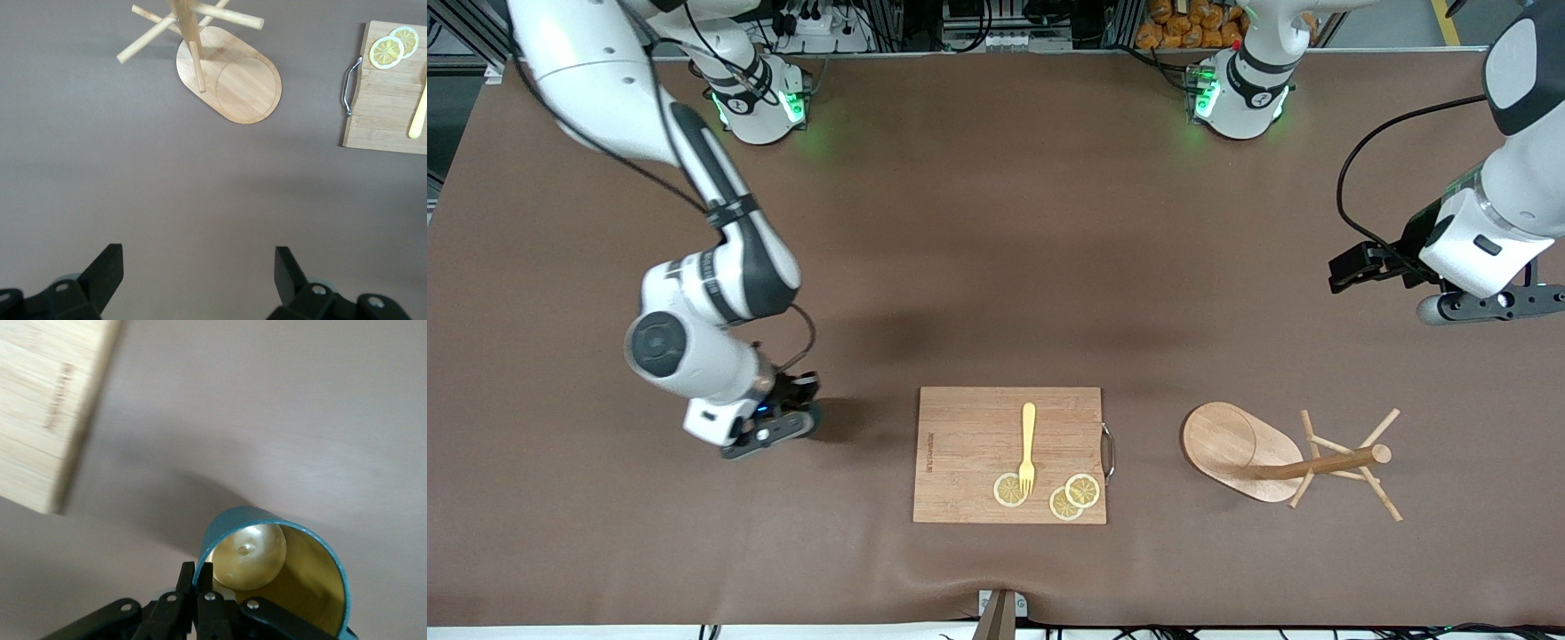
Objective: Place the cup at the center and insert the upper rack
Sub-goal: 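Carry the teal mug with the right gripper toward the table center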
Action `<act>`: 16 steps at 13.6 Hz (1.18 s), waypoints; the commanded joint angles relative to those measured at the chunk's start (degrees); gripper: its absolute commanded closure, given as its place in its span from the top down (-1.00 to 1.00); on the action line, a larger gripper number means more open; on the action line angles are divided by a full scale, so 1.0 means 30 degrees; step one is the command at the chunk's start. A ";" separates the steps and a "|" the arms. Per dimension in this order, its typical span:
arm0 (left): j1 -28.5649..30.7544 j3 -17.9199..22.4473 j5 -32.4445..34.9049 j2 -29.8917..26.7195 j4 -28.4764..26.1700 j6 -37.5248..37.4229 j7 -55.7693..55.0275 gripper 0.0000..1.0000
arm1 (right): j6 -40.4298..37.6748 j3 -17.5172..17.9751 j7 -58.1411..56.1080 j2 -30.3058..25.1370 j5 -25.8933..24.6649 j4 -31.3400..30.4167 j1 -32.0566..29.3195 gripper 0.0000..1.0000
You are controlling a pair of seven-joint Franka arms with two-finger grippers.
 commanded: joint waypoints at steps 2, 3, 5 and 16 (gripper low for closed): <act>0.0071 -0.0067 0.0343 0.0148 0.0425 -0.0028 -0.0008 1.00 | -0.0236 -0.0149 0.3702 -0.0703 0.0146 -0.0316 0.2684 -1.00; 0.0071 -0.0067 0.0344 0.0177 0.0425 -0.0028 -0.0008 1.00 | -0.0236 -0.0149 0.4756 -0.0763 0.0146 -0.0345 0.3388 -1.00; 0.0071 -0.0067 0.0344 0.0236 0.0425 -0.0028 -0.0008 1.00 | -0.0236 -0.0149 0.7098 -0.0822 0.0146 -0.0345 0.4852 -1.00; 0.0130 -0.0038 0.0373 0.0411 0.0396 -0.0028 0.0080 1.00 | 0.0027 -0.0178 1.7765 -0.0559 0.0059 -0.0287 1.2061 -1.00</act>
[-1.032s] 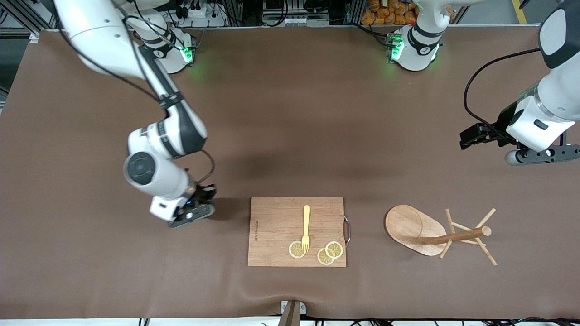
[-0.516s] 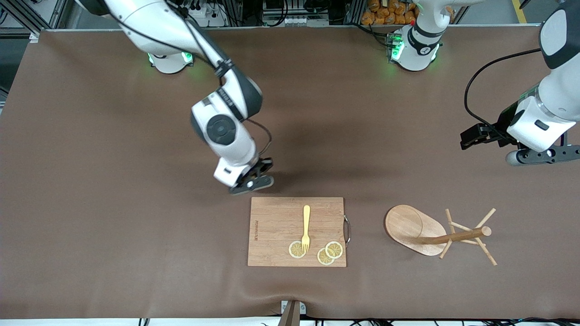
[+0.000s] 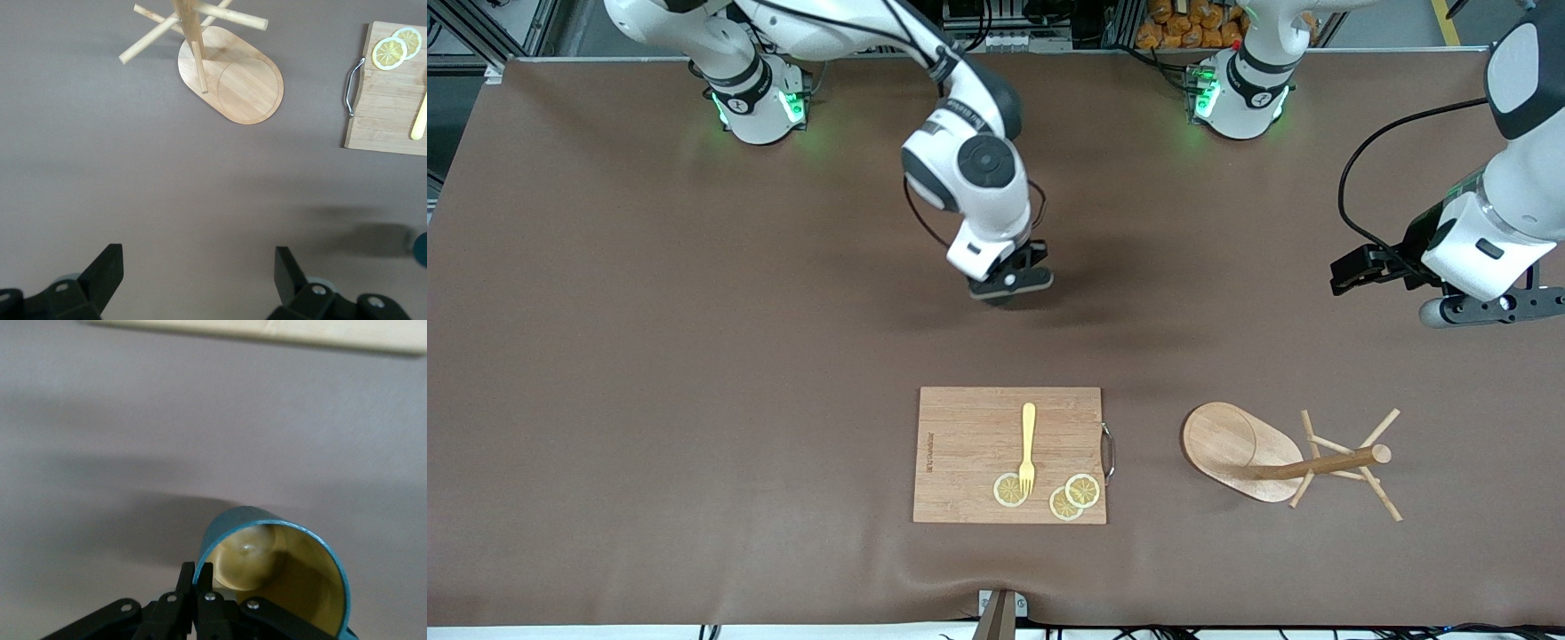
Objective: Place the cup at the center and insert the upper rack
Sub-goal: 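Carry the teal mug with the right gripper toward the table center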
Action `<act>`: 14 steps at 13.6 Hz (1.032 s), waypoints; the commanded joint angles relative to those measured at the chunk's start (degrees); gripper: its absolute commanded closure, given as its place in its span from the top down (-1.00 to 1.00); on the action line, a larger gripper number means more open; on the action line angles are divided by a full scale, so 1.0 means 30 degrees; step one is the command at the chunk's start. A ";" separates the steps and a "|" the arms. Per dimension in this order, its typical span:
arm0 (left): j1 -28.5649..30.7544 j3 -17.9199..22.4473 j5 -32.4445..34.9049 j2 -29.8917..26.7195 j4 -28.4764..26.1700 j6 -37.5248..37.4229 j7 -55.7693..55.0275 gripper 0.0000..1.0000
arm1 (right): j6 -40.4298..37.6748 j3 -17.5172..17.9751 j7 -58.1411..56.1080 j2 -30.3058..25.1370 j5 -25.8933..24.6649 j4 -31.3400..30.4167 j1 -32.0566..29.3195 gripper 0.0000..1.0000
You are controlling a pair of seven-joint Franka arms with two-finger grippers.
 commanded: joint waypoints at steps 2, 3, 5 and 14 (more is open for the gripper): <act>0.0077 -0.0083 0.0402 0.0562 0.0400 -0.0039 0.0108 1.00 | 0.0089 -0.0251 0.1905 -0.0236 0.0082 -0.0301 0.1508 -1.00; 0.0077 -0.0083 0.0373 0.0622 0.0401 -0.0039 0.0109 1.00 | 0.0090 -0.0251 0.2253 -0.0033 0.0111 -0.0243 0.1742 -1.00; 0.0077 -0.0025 0.0402 0.0740 0.0401 -0.0039 0.0109 1.00 | 0.0177 -0.0309 0.3425 0.0406 -0.0268 -0.0126 0.2676 -1.00; -0.0011 -0.0024 0.0373 0.1062 0.0899 -0.0039 -0.0214 1.00 | 0.0705 -0.0398 0.3692 0.0817 -0.1406 -0.0125 0.3619 -1.00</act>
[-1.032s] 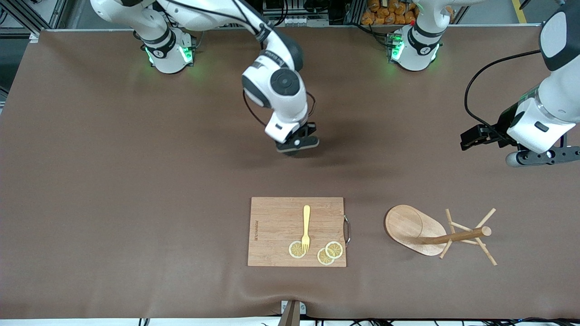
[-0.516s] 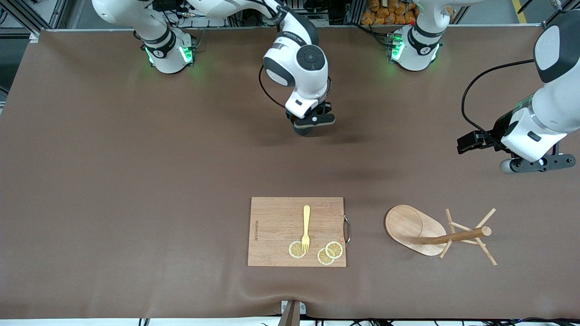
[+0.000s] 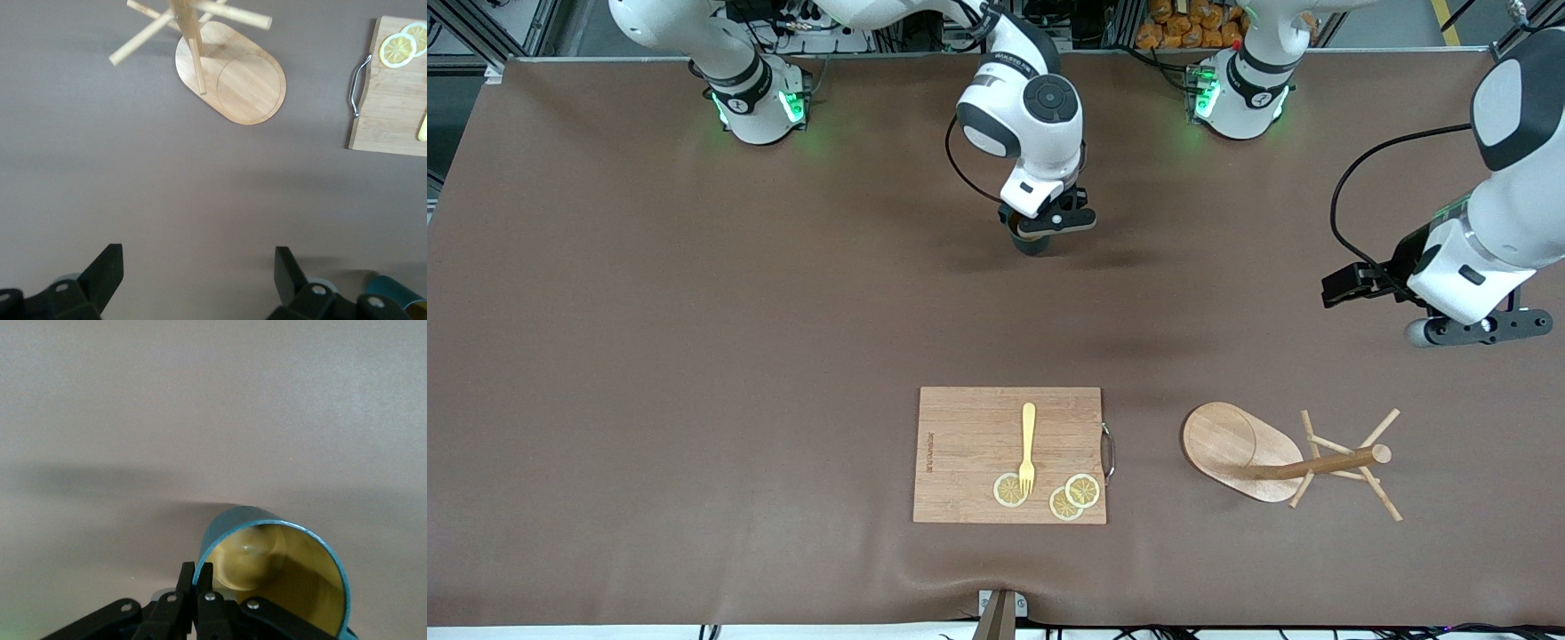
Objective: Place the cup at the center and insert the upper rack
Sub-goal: 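Lower the mug and open the right gripper to release it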
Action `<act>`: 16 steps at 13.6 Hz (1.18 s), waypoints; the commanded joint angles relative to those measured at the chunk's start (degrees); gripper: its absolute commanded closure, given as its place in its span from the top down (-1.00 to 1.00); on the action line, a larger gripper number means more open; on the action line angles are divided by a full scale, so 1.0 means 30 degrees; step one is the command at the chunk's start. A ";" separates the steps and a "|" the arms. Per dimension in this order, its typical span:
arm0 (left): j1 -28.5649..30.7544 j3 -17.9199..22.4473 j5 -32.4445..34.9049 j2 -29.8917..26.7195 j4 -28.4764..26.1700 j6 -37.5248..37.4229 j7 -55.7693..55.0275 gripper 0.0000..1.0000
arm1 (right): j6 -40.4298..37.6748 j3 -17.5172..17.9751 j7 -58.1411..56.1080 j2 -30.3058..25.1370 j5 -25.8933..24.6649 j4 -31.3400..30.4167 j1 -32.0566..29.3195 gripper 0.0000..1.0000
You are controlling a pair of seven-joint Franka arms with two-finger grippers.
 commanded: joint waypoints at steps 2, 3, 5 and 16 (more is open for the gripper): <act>0.0057 -0.0056 0.0373 0.0163 0.0468 -0.0163 -0.0126 1.00 | 0.0139 -0.0283 0.0492 0.0325 -0.0931 0.0070 0.0384 -1.00; 0.0115 -0.0056 0.0402 0.0163 0.0468 -0.0163 0.0049 1.00 | 0.0139 -0.0312 0.0492 0.0355 -0.0932 0.0069 0.0471 -1.00; 0.0116 -0.0056 0.0373 0.0163 0.0468 -0.0163 0.0080 1.00 | 0.0139 -0.0312 0.0492 0.0384 -0.0932 0.0098 0.0676 -1.00; 0.0087 -0.0027 0.0314 0.0134 0.0468 -0.0163 -0.0095 1.00 | 0.0315 -0.0283 0.0462 0.0326 -0.0815 0.0448 0.0472 0.18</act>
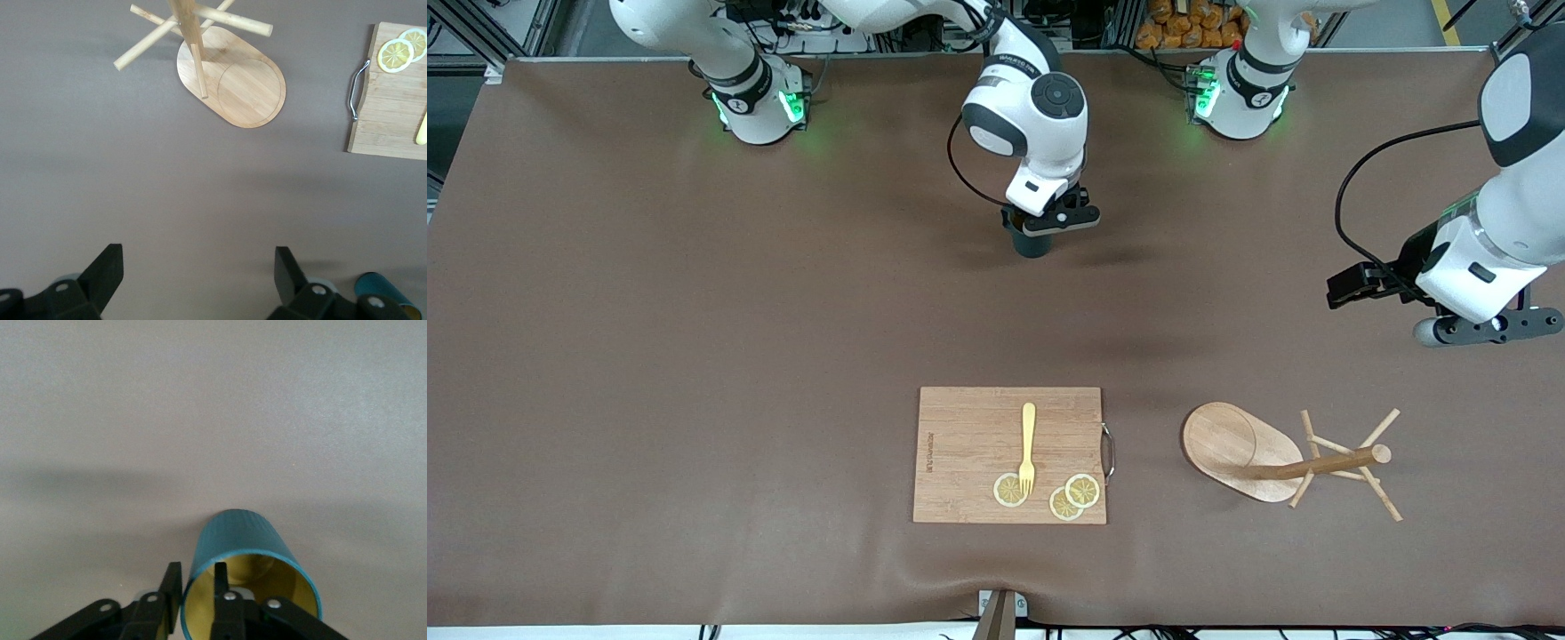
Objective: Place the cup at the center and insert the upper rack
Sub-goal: 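Lower the mug and open the right gripper to release it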
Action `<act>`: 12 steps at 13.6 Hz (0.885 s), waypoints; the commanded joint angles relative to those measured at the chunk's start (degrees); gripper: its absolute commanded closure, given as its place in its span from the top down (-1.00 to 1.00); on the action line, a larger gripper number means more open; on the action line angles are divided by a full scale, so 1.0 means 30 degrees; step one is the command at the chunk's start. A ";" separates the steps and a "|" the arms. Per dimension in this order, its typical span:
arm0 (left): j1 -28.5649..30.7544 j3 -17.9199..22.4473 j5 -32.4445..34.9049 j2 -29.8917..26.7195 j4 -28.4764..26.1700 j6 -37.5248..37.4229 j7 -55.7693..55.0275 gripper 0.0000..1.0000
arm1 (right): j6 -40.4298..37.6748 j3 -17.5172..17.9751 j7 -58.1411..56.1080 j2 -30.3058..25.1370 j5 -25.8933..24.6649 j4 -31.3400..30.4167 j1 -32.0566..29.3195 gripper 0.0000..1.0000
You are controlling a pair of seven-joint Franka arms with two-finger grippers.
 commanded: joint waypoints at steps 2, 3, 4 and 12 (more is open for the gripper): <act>0.0015 -0.0084 0.0139 0.0074 0.0406 -0.0162 -0.0184 1.00 | -0.0103 -0.0137 0.0328 -0.0475 -0.0065 0.0435 0.0038 1.00; -0.0043 -0.0113 0.0138 0.0044 0.0406 -0.0191 -0.0184 1.00 | -0.0277 -0.0108 0.0241 -0.1001 -0.0006 0.0435 -0.0137 1.00; -0.0159 -0.0113 0.0167 -0.0014 0.0406 -0.0192 -0.0242 1.00 | -0.0714 -0.0020 0.0154 -0.1644 0.0052 0.0435 -0.0516 1.00; -0.1973 -0.0609 0.0227 -0.0219 0.0347 -0.0367 -0.3624 1.00 | -0.9021 0.2265 -0.1654 -0.7621 -0.0181 0.1282 -0.7863 1.00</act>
